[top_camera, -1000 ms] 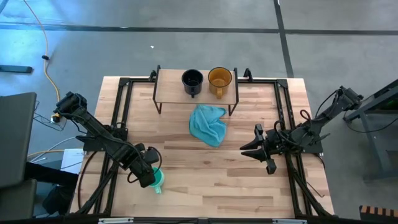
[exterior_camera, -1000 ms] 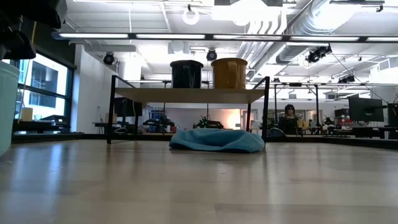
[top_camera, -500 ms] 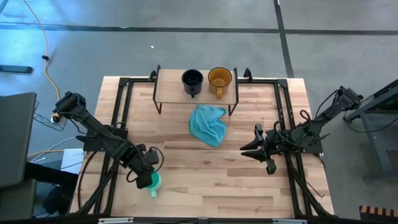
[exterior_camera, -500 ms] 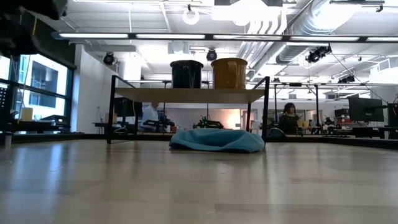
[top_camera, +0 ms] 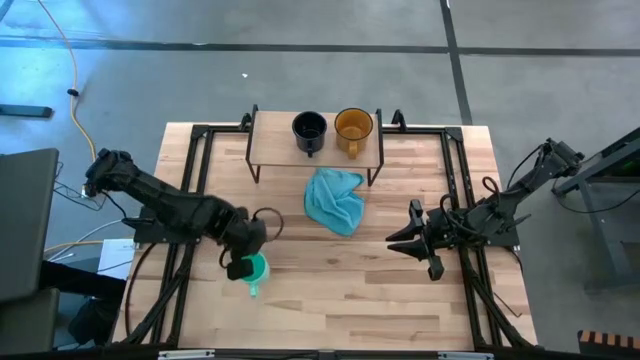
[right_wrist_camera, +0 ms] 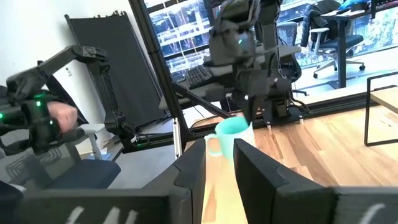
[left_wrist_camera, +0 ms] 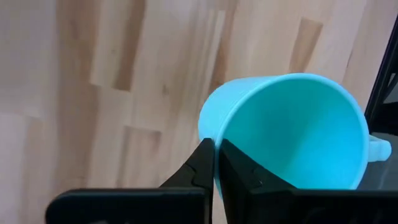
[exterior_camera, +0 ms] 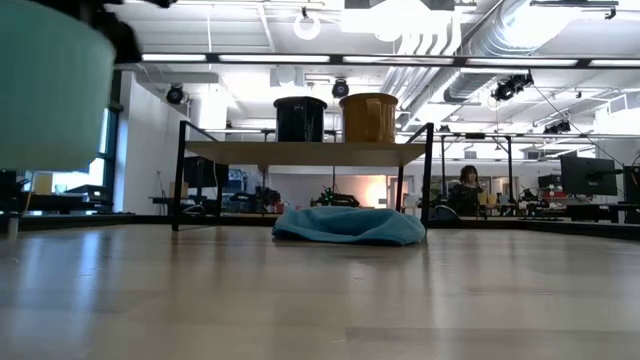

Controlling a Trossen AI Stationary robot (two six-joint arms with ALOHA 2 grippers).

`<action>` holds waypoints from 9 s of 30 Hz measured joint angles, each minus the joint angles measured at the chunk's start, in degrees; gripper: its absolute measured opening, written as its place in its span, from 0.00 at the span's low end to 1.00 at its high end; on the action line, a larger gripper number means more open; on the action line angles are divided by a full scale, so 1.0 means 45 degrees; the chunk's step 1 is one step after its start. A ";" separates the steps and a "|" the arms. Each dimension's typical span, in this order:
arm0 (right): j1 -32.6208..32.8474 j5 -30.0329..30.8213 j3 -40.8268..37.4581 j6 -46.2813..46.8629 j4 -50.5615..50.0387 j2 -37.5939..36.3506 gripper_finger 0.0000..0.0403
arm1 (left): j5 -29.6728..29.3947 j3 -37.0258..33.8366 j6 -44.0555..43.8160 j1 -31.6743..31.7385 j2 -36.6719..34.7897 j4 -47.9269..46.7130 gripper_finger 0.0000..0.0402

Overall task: Stack small to large cups/mugs on shelf
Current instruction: Put the light blue mug on the shelf

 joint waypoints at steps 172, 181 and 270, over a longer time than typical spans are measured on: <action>-0.1246 -0.1028 0.0000 0.3675 -0.1555 0.2574 0.18 | 0.1364 1.3437 1.5543 1.5373 0.6985 -0.5802 0.00; -0.1117 -0.0921 -0.0005 0.3680 -0.1580 0.2574 0.18 | 0.1165 1.3021 1.5495 1.5353 0.7054 -0.6086 0.00; -0.0772 -0.0588 -0.0010 0.3536 -0.2152 0.2573 0.18 | 0.0743 1.2713 1.6228 1.4901 0.7470 -0.5349 0.08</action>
